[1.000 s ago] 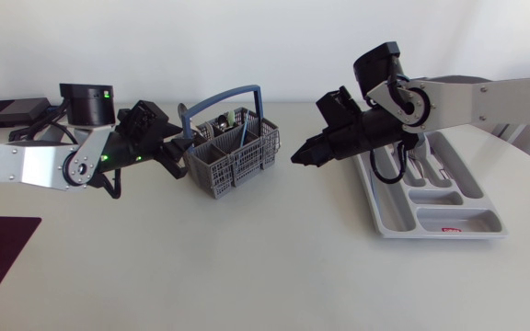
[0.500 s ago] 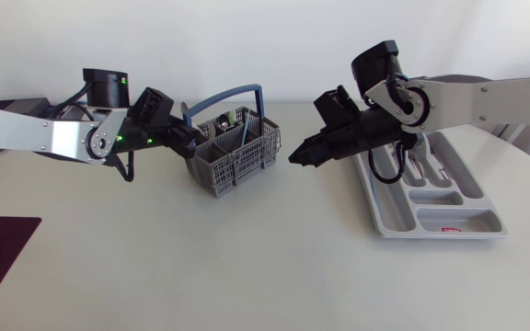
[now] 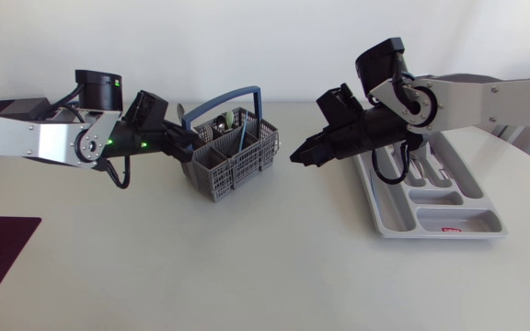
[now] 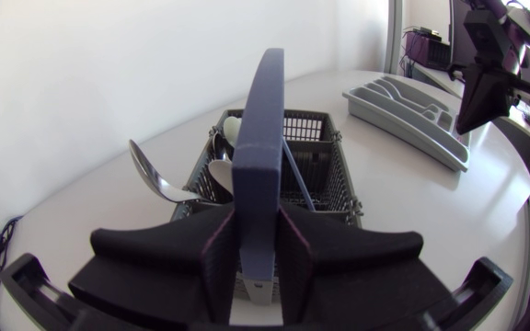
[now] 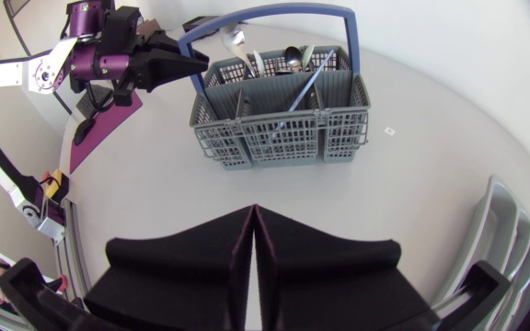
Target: Sort the cutlery from the basket into the organizer compartments.
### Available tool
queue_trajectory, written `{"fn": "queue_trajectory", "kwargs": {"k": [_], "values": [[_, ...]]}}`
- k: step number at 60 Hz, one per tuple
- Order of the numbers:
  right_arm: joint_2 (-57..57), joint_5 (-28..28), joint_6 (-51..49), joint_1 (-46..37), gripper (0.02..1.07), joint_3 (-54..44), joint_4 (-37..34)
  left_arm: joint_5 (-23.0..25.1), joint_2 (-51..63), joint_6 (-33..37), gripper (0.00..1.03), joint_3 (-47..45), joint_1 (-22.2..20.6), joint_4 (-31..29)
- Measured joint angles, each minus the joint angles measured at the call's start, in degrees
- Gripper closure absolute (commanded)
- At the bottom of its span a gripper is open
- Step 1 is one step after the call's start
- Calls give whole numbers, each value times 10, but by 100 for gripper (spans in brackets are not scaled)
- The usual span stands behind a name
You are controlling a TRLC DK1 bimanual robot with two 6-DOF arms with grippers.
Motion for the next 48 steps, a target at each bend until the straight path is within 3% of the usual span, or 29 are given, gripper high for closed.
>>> {"fn": "queue_trajectory", "kwargs": {"k": [28,31,42,48], "values": [[-49,7,0,0,101,-42,0,54,-200,12,99,-164,10,-95],[-52,9,-2,0,101,-48,0,54,-218,12,93,-181,8,-98],[-54,11,-2,0,101,-60,1,58,-255,16,52,-200,-2,-121],[-54,14,-2,0,101,-66,4,60,-278,20,41,-200,-5,-128]]}}
